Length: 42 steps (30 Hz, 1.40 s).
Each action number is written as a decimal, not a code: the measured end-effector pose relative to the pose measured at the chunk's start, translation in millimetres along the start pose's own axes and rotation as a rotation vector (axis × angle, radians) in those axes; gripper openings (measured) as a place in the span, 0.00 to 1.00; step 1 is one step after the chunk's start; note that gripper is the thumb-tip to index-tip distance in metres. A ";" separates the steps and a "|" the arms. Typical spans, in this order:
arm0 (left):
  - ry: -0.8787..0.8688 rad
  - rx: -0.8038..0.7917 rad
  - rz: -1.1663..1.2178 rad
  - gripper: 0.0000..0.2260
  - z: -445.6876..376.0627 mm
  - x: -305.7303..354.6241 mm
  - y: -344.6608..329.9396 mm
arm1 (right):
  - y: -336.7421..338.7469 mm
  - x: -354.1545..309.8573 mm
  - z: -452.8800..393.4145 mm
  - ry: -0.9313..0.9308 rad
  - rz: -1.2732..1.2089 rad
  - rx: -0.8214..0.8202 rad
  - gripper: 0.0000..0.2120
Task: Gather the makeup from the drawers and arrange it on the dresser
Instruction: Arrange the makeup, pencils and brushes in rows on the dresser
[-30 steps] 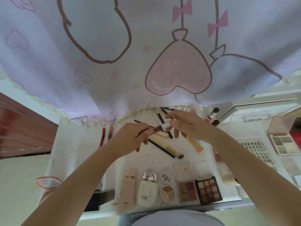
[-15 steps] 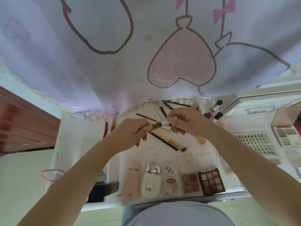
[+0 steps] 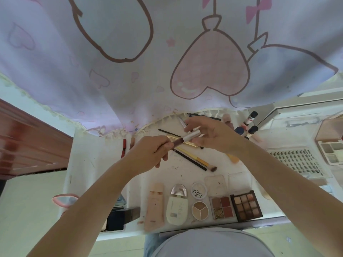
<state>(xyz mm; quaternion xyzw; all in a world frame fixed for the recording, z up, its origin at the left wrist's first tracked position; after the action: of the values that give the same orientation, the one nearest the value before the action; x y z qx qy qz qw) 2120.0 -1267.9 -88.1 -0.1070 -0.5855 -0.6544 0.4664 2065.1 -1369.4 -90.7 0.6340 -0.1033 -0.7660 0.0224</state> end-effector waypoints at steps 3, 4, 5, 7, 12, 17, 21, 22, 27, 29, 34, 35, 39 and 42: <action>-0.001 -0.012 -0.004 0.13 -0.3 2.8 -2.1 | 1.1 1.6 -1.5 -0.070 0.132 0.007 0.08; 0.002 -0.016 -0.009 0.13 -0.7 3.3 -3.2 | 1.8 2.1 -1.4 -0.090 0.211 0.003 0.13; 0.006 -0.020 -0.017 0.13 -1.3 3.1 -4.3 | 1.4 3.5 -1.0 -0.101 0.260 -0.003 0.15; 0.017 -0.022 -0.026 0.12 -2.0 0.9 -6.8 | 0.3 4.4 2.2 -0.078 0.209 -0.009 0.10; 0.036 -0.080 -0.059 0.13 -0.5 -2.4 -22.2 | 1.5 18.1 14.0 -0.052 0.019 0.052 0.17; 0.036 -0.138 -0.092 0.09 1.6 -0.1 -36.8 | -7.8 37.3 27.9 -0.160 0.118 -0.005 0.12; 0.055 -0.132 -0.106 0.07 1.3 -2.7 -39.4 | -5.4 35.2 30.0 -0.094 0.052 0.019 0.19; 0.057 -0.134 -0.111 0.08 1.3 -2.5 -40.4 | -6.1 37.7 29.5 -0.112 0.064 0.020 0.16; 0.059 -0.130 -0.135 0.11 1.2 -7.9 -46.4 | -11.4 43.6 29.9 -0.137 0.122 0.011 0.13; 0.069 -0.128 -0.136 0.11 1.7 -15.0 -48.3 | -10.9 45.5 30.2 -0.130 0.088 0.028 0.21; 0.207 0.014 -0.230 0.12 -5.9 -56.2 -32.5 | -5.8 74.6 32.1 -0.265 0.173 0.076 0.12; 0.277 0.059 -0.213 0.12 -6.0 -69.6 -26.3 | -1.9 80.4 32.9 -0.296 0.191 0.101 0.08; 0.539 0.132 -0.229 0.15 -1.9 -120.8 -13.3 | 14.3 100.5 32.2 -0.410 0.211 0.167 0.06; 0.643 0.081 -0.373 0.18 -1.8 -147.0 -14.7 | 24.0 111.8 27.8 -0.491 0.382 0.144 0.11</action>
<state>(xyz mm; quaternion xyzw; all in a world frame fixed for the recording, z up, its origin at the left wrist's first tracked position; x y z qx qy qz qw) 2189.6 -1199.9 -199.3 0.2311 -0.4443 -0.7045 0.5029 2013.9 -1407.7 -189.5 0.3991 -0.2768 -0.8689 0.0955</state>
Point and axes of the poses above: each hand's wrist, its own z-axis away from the middle knuckle, its own y-axis out of the back of the hand, x = y × z, the point moved 10 cm from there along -z, towards the middle knuckle, and after that the axes turned 1 degree about -x, right-handed, at the moved point
